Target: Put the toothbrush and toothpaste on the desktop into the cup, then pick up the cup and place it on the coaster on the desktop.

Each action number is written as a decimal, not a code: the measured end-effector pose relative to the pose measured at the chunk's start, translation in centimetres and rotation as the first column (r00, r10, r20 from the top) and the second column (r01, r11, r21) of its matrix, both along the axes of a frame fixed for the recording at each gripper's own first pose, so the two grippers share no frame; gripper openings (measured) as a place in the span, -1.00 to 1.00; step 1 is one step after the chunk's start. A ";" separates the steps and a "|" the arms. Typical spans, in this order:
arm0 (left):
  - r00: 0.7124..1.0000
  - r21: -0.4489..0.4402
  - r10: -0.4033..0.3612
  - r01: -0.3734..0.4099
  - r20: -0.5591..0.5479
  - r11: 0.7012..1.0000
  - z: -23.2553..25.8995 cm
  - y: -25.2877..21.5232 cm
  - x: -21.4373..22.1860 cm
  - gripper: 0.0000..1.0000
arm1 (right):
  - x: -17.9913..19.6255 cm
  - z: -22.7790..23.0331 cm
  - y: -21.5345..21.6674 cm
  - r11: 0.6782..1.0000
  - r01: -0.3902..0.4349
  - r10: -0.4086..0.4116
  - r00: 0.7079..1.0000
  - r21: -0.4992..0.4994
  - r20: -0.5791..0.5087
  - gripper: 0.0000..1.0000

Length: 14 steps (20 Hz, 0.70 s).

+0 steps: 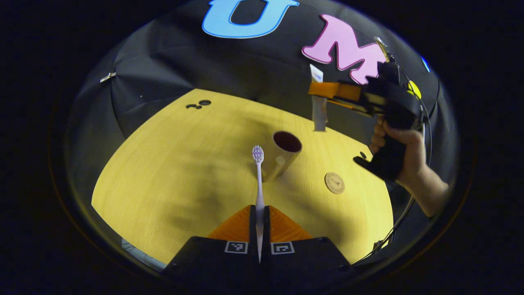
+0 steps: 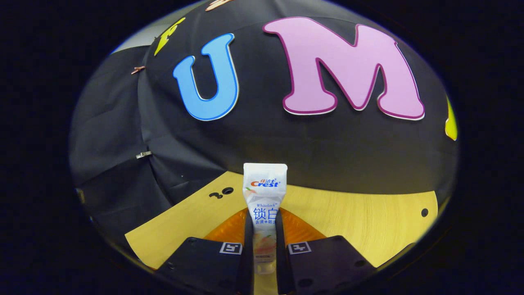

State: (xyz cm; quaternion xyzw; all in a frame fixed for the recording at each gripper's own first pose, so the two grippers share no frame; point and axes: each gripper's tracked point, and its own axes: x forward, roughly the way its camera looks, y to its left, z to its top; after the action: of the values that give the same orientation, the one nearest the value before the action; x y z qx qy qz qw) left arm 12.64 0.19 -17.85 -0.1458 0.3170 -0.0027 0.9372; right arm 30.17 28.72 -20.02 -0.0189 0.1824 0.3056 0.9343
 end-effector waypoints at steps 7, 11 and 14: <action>0.988 -0.072 0.034 -0.023 0.150 0.997 5.5 0.8 -0.3 -0.87 | 0.9 -4.4 1.8 1.000 -0.028 0.028 0.999 0.003 0.021 -0.49; 0.980 -0.089 0.049 -0.033 0.190 0.996 5.9 1.2 -0.4 -0.88 | 0.5 -7.0 2.0 0.998 -0.066 0.067 0.998 -0.011 0.013 -0.49; 0.978 -0.106 0.051 -0.031 0.202 0.994 5.5 1.4 -0.7 -0.88 | 0.1 -8.1 2.4 0.996 -0.089 0.090 0.995 -0.022 0.036 -0.47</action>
State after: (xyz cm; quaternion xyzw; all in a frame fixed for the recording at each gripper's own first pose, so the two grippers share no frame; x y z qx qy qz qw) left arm 11.98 1.60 -12.33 -0.1989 0.2155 -0.0145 0.9559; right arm 30.22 31.09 -28.14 -0.0422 0.1671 0.3449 0.9227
